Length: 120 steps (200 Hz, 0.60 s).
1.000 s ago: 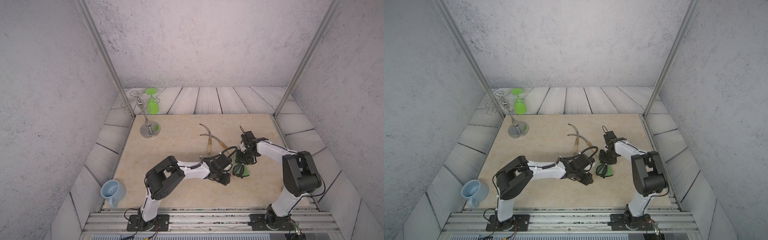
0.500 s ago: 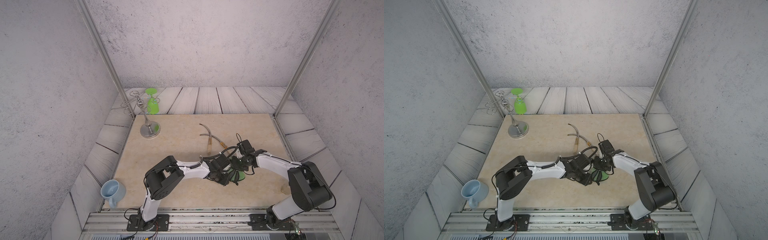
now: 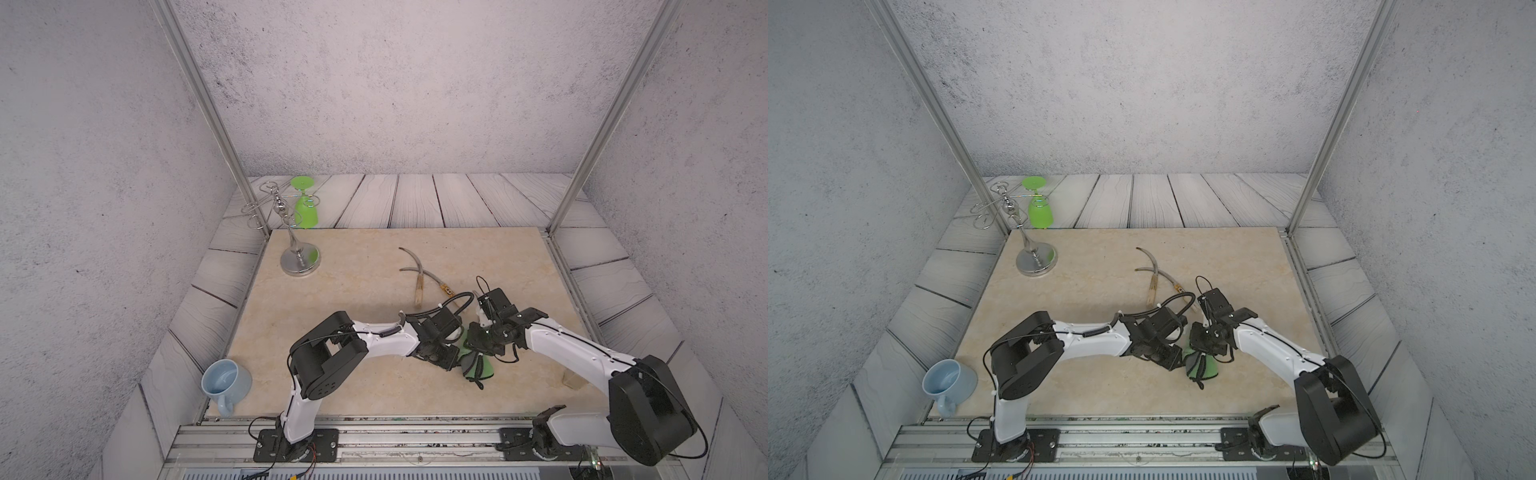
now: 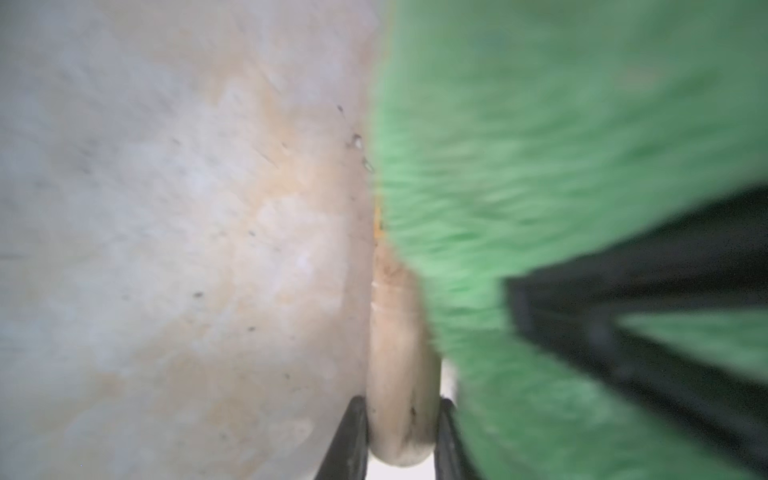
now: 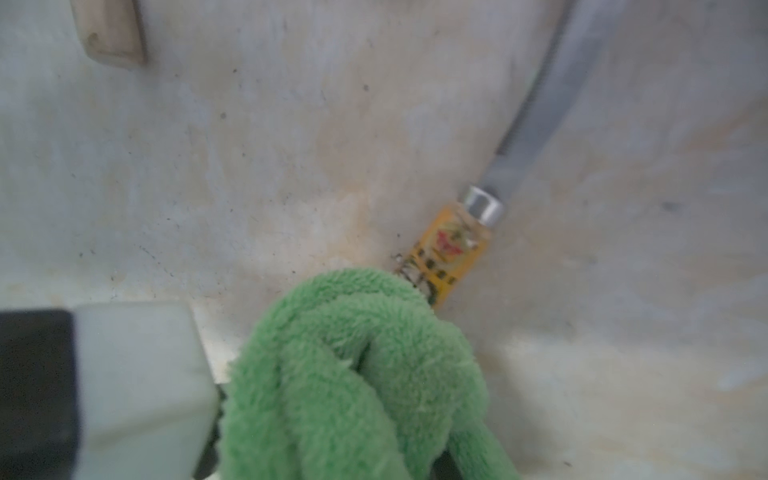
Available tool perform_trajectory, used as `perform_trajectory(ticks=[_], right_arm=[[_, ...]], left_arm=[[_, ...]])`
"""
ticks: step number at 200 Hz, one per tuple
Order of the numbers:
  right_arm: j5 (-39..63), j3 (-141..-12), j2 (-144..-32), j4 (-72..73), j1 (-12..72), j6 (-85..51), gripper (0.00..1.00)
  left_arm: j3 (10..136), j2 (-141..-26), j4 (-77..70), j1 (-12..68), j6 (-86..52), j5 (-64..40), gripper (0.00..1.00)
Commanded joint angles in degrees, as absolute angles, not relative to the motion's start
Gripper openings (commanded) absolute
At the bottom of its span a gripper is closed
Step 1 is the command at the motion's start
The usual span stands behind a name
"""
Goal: Wipe small sickles with rags
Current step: Wipe the small sickle at the center of the board.
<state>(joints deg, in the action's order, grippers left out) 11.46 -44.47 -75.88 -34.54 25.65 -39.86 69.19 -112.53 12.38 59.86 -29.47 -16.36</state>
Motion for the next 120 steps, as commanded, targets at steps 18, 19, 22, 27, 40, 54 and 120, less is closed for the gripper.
perform_trajectory(ticks=[18, 19, 22, 27, 40, 54, 120], right_arm=[[5.72, -49.94, -71.81, -44.71, 22.41, -34.89, 0.28], [5.63, -50.02, -71.72, -44.85, 22.32, -34.81, 0.28], [5.36, -50.35, -71.46, -45.18, 22.01, -34.49, 0.28], [5.0, -50.8, -70.93, -45.84, 21.58, -33.84, 0.29], [4.83, -51.72, -69.55, -47.26, 20.01, -32.34, 0.29], [4.79, -52.44, -68.26, -48.5, 18.05, -30.69, 0.29], [7.06, -54.14, -65.58, -50.27, 11.95, -25.35, 0.29]], left_arm=[[68.04, -111.1, 16.29, 59.25, -29.45, -13.34, 0.12], [68.03, -111.1, 16.36, 59.29, -29.4, -13.35, 0.13], [68.03, -111.12, 16.49, 59.24, -29.36, -13.36, 0.15], [68.03, -111.18, 16.71, 59.24, -29.27, -13.51, 0.18], [68.11, -111.34, 17.29, 59.24, -29.1, -13.9, 0.26], [68.68, -111.61, 18.2, 59.24, -28.79, -14.08, 0.31], [77.05, -115.49, 24.47, 59.24, -25.58, -14.2, 0.48]])
